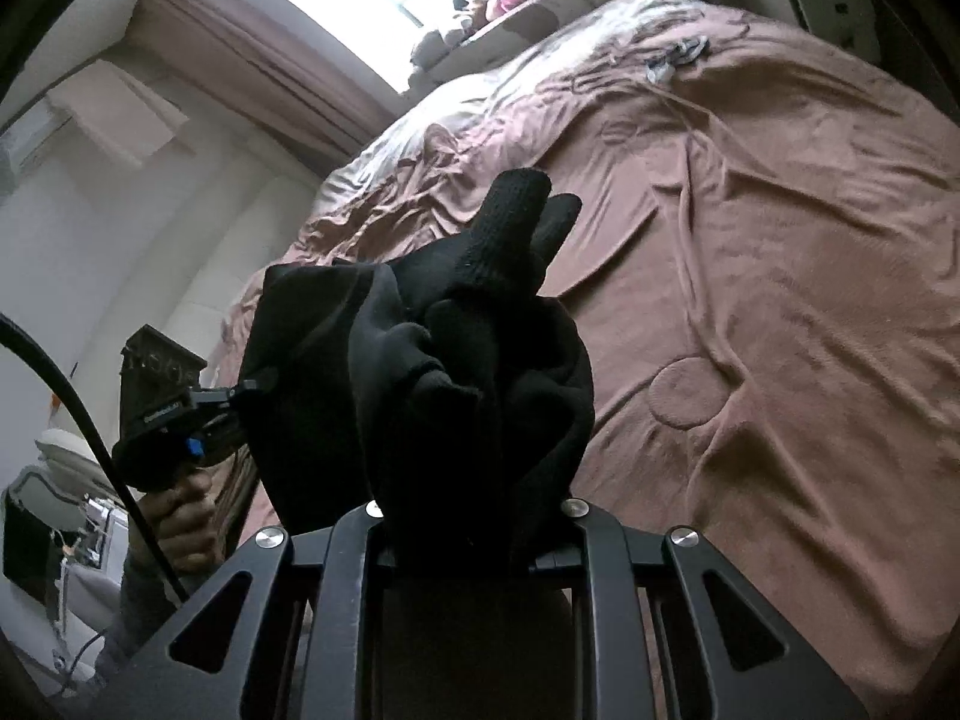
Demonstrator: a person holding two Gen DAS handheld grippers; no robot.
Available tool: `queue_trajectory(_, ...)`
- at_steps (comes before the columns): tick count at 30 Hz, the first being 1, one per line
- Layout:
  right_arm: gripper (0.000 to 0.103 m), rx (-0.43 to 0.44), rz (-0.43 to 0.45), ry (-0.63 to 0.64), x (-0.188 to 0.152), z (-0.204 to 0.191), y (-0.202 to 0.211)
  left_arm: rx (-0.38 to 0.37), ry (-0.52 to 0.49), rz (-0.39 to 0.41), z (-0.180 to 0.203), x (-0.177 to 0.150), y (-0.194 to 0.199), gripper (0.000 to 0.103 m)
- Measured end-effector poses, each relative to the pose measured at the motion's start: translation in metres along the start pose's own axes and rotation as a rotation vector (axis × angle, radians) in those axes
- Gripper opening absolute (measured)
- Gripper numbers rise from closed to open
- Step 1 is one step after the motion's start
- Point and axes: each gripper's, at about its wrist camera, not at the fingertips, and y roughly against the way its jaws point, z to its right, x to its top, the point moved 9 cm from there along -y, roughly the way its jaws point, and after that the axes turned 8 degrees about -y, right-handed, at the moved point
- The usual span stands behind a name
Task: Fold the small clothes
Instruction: 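Lift the folded black bundle off the bed with both grippers, then carry the held black bundle toward the bed corner by the nightstand with both grippers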
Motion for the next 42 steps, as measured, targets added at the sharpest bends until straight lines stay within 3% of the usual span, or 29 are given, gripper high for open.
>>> queue_trajectory(11,0.017,-0.002,0.092,0.087,-0.020,-0.034,0.063,-0.054,-0.066,0.076,0.063,-0.011,0.061,0.016)
queue_trajectory(21,0.016,-0.006,0.178,0.150,-0.042,-0.052,0.142,-0.079,-0.144,0.111,0.129,-0.024,0.087,0.016)
queue_trajectory(31,0.016,-0.035,0.249,0.183,-0.050,-0.046,0.207,-0.113,-0.215,0.114,0.195,-0.042,0.086,0.016)
queue_trajectory(42,0.016,-0.091,0.301,0.192,-0.064,-0.020,0.261,-0.143,-0.284,0.047,0.261,-0.072,0.047,0.016)
